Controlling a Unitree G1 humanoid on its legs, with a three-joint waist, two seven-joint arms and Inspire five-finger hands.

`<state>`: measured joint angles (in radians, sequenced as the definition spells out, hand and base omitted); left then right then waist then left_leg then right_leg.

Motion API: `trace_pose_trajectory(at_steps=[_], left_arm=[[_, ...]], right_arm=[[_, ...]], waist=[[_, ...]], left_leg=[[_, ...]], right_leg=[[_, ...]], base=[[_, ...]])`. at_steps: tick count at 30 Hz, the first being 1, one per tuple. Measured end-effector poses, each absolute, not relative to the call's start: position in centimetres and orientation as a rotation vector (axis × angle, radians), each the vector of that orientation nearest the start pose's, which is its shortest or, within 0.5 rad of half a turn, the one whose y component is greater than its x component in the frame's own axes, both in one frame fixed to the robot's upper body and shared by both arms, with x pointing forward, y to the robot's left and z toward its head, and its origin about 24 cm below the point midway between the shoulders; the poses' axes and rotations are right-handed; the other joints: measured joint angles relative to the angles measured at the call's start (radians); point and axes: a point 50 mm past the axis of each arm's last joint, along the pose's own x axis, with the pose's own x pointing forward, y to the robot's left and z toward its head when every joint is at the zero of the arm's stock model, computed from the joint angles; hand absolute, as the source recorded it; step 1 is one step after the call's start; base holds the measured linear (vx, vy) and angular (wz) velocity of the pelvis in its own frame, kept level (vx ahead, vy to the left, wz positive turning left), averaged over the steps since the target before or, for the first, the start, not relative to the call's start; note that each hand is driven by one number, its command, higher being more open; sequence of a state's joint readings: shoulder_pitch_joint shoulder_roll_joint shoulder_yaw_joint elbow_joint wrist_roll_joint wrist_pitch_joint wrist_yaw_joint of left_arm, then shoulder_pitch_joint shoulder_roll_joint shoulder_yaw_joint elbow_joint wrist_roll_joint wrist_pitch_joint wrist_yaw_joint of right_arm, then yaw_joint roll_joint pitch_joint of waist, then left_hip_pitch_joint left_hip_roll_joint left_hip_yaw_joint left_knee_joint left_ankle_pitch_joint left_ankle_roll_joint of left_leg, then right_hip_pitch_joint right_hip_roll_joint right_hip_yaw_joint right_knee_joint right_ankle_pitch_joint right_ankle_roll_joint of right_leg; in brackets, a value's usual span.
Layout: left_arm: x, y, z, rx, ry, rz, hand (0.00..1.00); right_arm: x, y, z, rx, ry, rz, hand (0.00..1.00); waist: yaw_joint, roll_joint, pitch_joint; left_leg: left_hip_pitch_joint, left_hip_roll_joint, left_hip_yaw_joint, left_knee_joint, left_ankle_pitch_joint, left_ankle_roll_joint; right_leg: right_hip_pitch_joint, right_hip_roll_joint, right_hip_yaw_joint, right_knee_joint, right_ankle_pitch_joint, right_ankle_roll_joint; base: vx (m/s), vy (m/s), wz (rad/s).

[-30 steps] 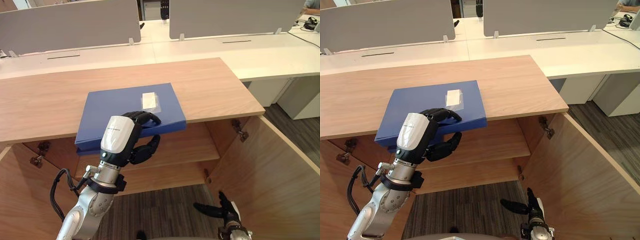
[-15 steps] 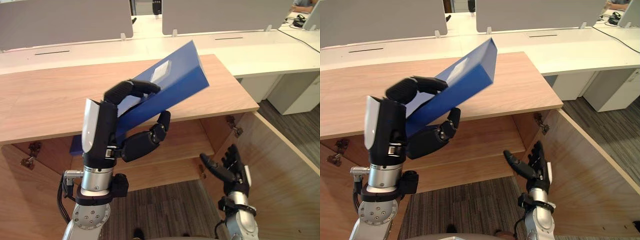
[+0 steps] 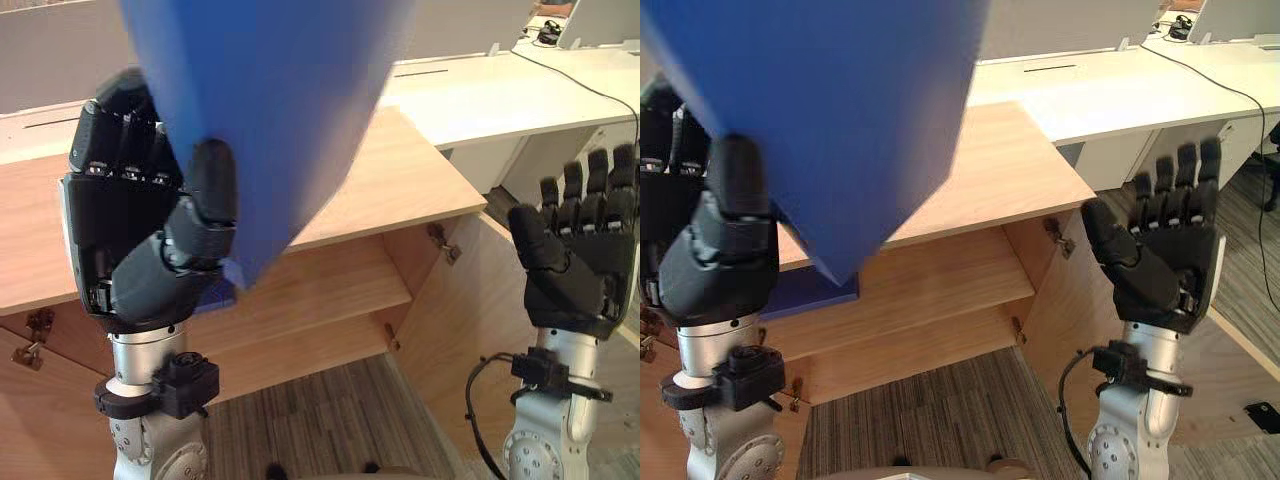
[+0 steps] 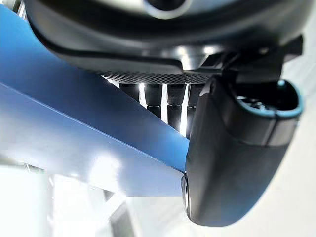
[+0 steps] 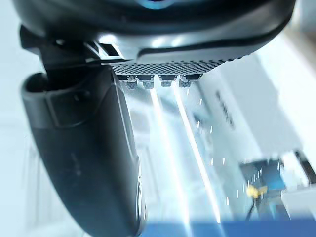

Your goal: Walk over to the cabinet, pick up the folder, carry it to the office cabinet, place the folder inside the office cabinet, then close the office cabinet door

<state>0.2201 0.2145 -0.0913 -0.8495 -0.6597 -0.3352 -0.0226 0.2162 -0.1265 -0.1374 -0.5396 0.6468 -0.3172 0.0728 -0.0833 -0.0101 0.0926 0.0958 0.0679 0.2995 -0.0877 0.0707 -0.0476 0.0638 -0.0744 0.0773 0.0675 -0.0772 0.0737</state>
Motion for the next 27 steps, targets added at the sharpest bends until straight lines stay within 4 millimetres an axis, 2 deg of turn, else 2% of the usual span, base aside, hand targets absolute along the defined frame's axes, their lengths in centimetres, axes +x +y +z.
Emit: trace_pose_trajectory(at_steps=[4,6,9,12,17,18,22,27], left_arm=[[15.5,15.6,20.2,-0.66,-0.863,-0.397,0.0],[15.8,15.3,19.9,-0.704,-0.843,-0.434,0.0],[16.9,14.6,18.6,-0.817,-0.725,-0.509,0.0],[17.5,13.9,17.2,-0.861,-0.612,-0.568,0.0],[18.2,13.6,14.5,-0.951,-0.418,-0.568,0.0],[18.1,13.6,14.1,-0.962,-0.392,-0.562,0.0],[17.6,13.9,12.3,-1.005,-0.281,-0.525,0.0],[17.5,14.4,11.7,-0.992,-0.255,-0.502,0.0]], right_arm=[[19.8,-19.3,16.6,0.368,-0.727,0.16,1.0],[20.3,-19.1,16.8,0.354,-0.729,0.184,1.0],[22.1,-19.2,16.5,0.318,-0.694,0.213,1.0],[23.6,-19.8,15.8,0.266,-0.633,0.212,1.0],[26.4,-21.6,14.5,0.131,-0.476,0.244,1.0],[26.8,-21.7,14.5,0.107,-0.458,0.257,0.0],[28.1,-21.6,13.7,0.01,-0.359,0.345,0.0],[28.2,-20.6,12.2,0.04,-0.283,0.424,0.0]], waist=[[0.014,0.001,0.0],[0.016,0.001,-0.001],[0.02,0.001,-0.001],[0.031,0.003,0.0],[0.035,0.014,-0.001],[0.035,0.015,-0.001],[0.044,0.018,-0.002],[0.042,0.018,-0.002]], left_leg=[[-0.004,-0.005,-0.013,0.0,0.005,0.007],[-0.009,-0.009,-0.025,0.0,0.008,0.01],[-0.011,-0.016,-0.049,-0.001,0.014,0.016],[-0.019,-0.022,-0.064,-0.006,0.019,0.02],[-0.039,-0.029,-0.105,-0.007,0.04,0.025],[-0.042,-0.029,-0.109,-0.007,0.042,0.025],[-0.061,-0.03,-0.133,-0.006,0.054,0.025],[-0.069,-0.034,-0.145,-0.006,0.06,0.028]], right_leg=[[0.006,-0.005,-0.012,0.001,0.001,0.002],[0.008,-0.009,-0.025,0.001,0.002,0.003],[0.017,-0.017,-0.048,0.001,0.002,0.006],[0.017,-0.023,-0.062,0.001,0.003,0.01],[0.017,-0.029,-0.104,0.001,0.003,0.011],[0.016,-0.029,-0.107,0.001,0.004,0.011],[0.007,-0.029,-0.131,0.001,0.005,0.011],[0.006,-0.032,-0.142,0.001,0.007,0.011]], base=[[-0.01,-0.009,0.08],[-0.02,-0.008,0.22],[-0.04,0.0,0.23],[-0.05,0.001,0.17],[-0.04,-0.008,0.24],[-0.04,-0.014,0.17],[-0.03,-0.014,0.16],[-0.02,0.002,0.08]])
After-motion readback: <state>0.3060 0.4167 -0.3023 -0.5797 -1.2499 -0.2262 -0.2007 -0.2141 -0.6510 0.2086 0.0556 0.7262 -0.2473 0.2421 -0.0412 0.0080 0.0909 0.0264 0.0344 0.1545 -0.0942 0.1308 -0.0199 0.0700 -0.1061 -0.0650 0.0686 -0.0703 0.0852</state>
